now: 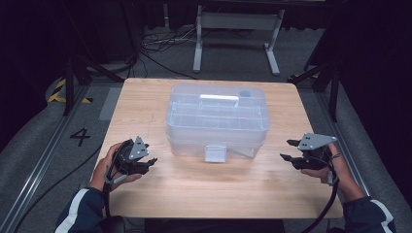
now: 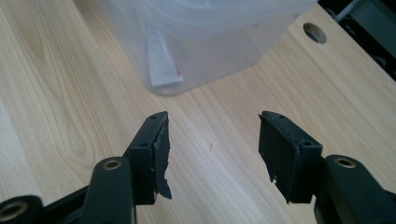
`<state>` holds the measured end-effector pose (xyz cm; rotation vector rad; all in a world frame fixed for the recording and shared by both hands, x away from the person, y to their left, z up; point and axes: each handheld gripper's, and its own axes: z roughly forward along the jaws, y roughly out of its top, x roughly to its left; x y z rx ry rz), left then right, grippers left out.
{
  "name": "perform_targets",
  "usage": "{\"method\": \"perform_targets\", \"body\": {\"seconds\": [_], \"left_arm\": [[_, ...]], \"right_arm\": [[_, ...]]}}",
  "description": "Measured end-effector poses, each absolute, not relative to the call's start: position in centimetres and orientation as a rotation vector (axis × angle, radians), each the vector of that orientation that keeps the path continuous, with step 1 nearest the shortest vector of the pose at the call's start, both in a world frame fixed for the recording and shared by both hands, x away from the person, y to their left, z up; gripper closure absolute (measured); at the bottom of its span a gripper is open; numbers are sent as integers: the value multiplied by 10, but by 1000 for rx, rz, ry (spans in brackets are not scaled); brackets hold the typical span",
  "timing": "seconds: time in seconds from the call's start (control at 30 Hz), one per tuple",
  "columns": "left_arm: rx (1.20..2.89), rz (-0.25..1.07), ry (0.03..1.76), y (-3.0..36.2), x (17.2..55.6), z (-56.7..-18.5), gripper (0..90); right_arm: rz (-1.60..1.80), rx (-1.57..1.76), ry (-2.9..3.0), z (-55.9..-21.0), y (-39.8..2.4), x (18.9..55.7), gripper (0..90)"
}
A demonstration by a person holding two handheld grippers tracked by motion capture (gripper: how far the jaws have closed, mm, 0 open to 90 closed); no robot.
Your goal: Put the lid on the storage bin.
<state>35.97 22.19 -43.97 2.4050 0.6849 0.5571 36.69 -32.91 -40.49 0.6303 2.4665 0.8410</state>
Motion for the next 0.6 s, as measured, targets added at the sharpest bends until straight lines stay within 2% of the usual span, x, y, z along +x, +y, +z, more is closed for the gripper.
{"method": "perform_targets", "body": {"seconds": [0.27, 0.6], "left_arm": [[2414, 510, 750, 237, 351, -463, 259], [2395, 453, 833, 254, 337, -482, 183]], "right_arm": [[851, 721, 2469, -428, -347, 360, 352], [903, 876, 2467, -466, -367, 357, 261]]}}
